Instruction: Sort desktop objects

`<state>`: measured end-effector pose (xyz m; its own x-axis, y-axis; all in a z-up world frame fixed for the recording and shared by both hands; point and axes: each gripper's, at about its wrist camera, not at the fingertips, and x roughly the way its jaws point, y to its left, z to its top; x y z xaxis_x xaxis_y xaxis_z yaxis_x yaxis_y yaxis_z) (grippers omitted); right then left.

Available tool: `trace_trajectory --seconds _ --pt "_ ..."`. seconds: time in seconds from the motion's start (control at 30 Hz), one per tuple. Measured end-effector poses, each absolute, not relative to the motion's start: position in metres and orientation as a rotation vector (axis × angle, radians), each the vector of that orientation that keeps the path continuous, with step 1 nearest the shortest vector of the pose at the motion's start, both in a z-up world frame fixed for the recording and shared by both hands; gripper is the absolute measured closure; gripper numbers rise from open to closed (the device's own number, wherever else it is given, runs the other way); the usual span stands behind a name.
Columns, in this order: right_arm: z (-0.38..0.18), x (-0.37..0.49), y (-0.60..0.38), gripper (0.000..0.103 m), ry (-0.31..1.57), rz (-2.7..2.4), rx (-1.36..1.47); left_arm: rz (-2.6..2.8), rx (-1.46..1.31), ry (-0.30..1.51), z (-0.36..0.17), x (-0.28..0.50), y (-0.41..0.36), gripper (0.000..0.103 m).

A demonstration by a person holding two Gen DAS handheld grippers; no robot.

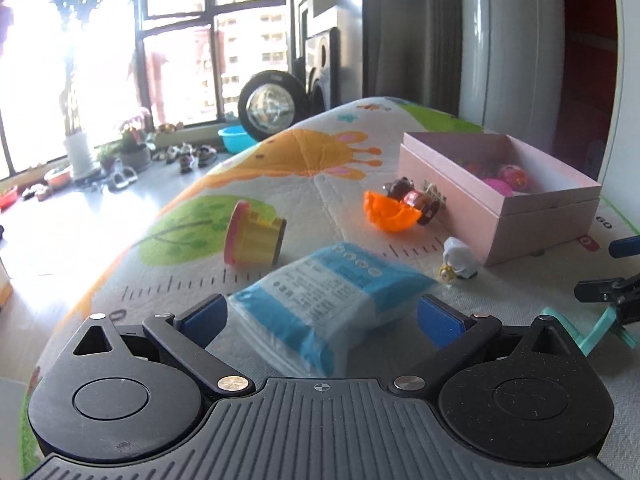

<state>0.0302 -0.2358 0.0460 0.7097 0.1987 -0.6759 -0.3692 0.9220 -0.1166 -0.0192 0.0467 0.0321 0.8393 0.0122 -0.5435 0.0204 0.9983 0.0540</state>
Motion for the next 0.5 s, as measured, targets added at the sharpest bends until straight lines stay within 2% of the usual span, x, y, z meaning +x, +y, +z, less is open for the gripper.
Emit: trace_trajectory --seconds 0.23,0.5 --pt "0.034 0.041 -0.279 0.006 0.708 0.285 0.051 0.033 0.163 0.688 0.016 -0.002 0.033 0.0" --pt "0.029 0.042 -0.287 0.0 0.704 0.291 0.154 0.183 0.087 0.682 0.008 0.047 0.036 0.0"
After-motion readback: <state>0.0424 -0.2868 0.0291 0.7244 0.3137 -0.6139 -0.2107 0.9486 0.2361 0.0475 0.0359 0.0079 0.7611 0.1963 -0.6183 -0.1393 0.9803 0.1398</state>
